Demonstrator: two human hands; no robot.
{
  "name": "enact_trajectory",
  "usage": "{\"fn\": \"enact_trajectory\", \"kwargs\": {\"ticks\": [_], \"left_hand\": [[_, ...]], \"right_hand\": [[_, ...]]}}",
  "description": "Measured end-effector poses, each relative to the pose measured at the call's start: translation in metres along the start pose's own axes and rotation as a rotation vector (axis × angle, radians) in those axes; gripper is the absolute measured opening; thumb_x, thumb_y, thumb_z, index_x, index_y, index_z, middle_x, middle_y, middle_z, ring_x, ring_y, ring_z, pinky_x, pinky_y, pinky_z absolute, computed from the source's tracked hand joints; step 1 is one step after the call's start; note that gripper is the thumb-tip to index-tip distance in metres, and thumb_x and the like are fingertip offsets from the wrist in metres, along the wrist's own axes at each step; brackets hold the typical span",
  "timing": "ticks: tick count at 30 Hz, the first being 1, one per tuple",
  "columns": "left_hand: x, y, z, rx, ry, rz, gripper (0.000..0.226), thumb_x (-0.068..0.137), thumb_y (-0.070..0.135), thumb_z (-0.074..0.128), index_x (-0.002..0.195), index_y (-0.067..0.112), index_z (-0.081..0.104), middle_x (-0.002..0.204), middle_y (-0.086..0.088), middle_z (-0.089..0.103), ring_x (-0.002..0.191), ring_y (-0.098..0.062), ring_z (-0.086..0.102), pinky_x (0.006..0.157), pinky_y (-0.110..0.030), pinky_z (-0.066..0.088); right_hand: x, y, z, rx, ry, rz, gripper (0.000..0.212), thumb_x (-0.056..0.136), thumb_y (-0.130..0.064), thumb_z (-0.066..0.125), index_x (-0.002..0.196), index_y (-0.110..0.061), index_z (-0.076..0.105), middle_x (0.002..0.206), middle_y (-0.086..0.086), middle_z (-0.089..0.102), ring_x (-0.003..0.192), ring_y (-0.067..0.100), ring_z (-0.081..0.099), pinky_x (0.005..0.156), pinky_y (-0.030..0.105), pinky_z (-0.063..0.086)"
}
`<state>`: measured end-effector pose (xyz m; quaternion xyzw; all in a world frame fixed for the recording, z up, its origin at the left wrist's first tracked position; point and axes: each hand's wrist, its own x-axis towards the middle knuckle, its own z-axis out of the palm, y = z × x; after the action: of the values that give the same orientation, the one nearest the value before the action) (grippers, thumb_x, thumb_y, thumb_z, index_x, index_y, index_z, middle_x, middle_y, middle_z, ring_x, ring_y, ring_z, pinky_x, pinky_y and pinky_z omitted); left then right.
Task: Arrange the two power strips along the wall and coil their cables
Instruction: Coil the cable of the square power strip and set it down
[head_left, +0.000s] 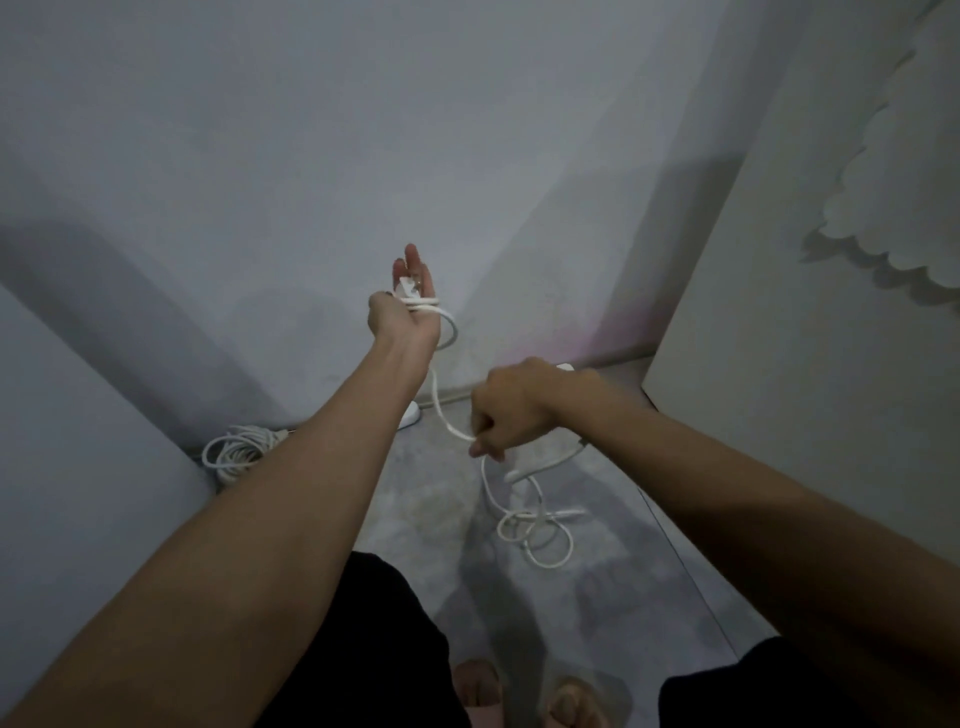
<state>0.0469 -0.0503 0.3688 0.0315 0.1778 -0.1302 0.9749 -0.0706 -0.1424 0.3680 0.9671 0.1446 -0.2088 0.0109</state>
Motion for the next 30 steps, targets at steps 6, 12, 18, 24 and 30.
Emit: {"fn": "enact_trajectory", "kwargs": {"ticks": [6,12,18,24,30], "left_hand": [[0.0,-0.016,-0.018,1.141,-0.095,0.239,0.055,0.105,0.025,0.023,0.065,0.004,0.053,0.049,-0.006,0.066,0.058,-0.018,0.064,0.056,-0.022,0.049],[-0.016,-0.005,-0.037,2.052,-0.669,0.406,0.028,0.104,0.037,0.032,0.09,0.012,0.036,0.059,-0.006,0.065,0.044,-0.014,0.06,0.057,-0.029,0.052],[-0.035,-0.007,-0.02,2.696,-0.868,0.161,0.066,0.095,0.065,0.011,0.075,0.014,0.047,0.051,-0.007,0.064,0.046,-0.023,0.064,0.067,-0.03,0.048],[-0.053,-0.01,0.001,2.283,-0.743,-0.768,0.048,0.095,0.045,0.051,0.062,0.011,0.041,0.036,-0.003,0.039,0.029,-0.018,0.041,0.049,-0.025,0.049],[-0.033,0.014,0.014,0.691,-0.659,-1.347,0.039,0.098,0.026,0.045,0.069,0.0,0.051,0.04,-0.008,0.041,0.031,-0.018,0.036,0.038,-0.027,0.038]], "right_hand": [[-0.009,0.014,-0.026,0.032,0.245,0.005,0.029,0.079,-0.053,0.061,0.072,-0.028,0.072,0.06,-0.011,0.058,0.078,0.014,0.057,0.064,0.029,0.037],[-0.021,0.049,-0.022,0.18,0.284,0.17,0.038,0.077,-0.061,0.065,0.068,-0.025,0.071,0.062,-0.007,0.062,0.068,0.011,0.057,0.062,0.03,0.043],[-0.03,0.096,-0.009,0.355,0.366,0.317,0.021,0.082,-0.043,0.067,0.069,-0.027,0.072,0.065,-0.009,0.067,0.069,0.014,0.065,0.064,0.03,0.048],[-0.034,0.121,0.032,0.333,0.546,0.435,0.021,0.093,-0.019,0.055,0.089,-0.01,0.073,0.089,0.003,0.072,0.088,0.024,0.064,0.068,0.029,0.041],[-0.032,0.112,0.06,0.564,0.47,0.386,0.027,0.087,0.007,0.044,0.08,-0.013,0.061,0.061,0.002,0.061,0.056,0.02,0.057,0.066,0.031,0.05]]}}
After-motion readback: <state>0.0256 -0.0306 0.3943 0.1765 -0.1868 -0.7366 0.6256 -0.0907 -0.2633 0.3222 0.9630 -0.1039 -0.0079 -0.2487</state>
